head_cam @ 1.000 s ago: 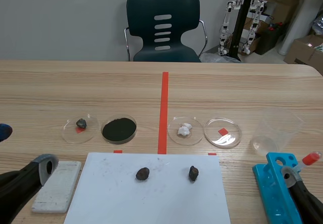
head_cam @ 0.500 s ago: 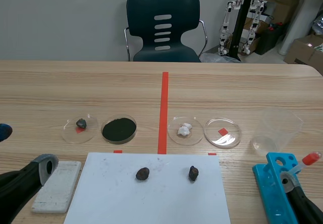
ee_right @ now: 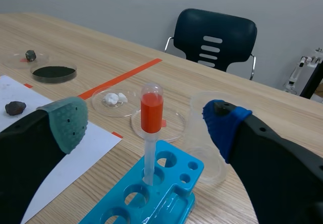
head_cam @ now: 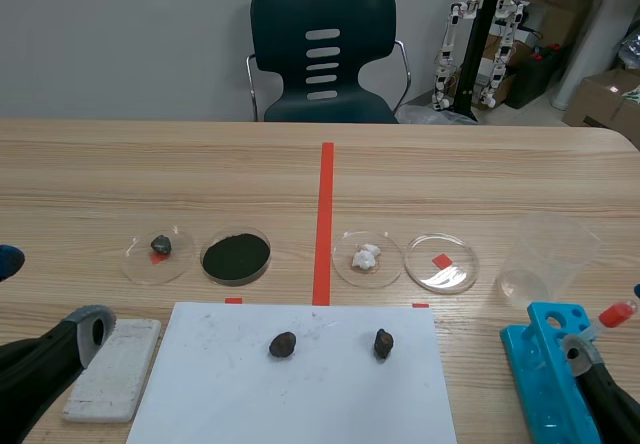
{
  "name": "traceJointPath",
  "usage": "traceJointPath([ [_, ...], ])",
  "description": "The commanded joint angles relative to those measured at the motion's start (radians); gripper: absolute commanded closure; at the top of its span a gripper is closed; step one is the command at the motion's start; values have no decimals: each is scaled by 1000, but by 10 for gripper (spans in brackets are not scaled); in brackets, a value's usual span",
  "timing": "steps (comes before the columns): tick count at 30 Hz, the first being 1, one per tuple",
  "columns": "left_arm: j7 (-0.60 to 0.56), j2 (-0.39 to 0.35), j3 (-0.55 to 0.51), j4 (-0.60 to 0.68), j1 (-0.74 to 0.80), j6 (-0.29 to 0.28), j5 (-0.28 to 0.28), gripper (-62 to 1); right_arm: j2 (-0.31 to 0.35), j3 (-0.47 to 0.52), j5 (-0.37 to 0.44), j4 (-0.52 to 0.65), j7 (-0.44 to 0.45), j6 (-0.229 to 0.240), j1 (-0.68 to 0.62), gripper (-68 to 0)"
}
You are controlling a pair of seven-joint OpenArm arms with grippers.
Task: Pick up the dropper by the top with the right hand
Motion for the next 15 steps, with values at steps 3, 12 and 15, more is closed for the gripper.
traceJointPath([
  [3,-14,0,-8,16,3,-1,-11,-623,4,0,8,16,15,1,17,-381],
  [12,-14,0,-8,16,3,-1,-11,-623,4,0,7,16,16,2,25,-251],
  [15,-14,0,-8,16,3,-1,-11,-623,4,0,8,16,16,2,25,-239],
])
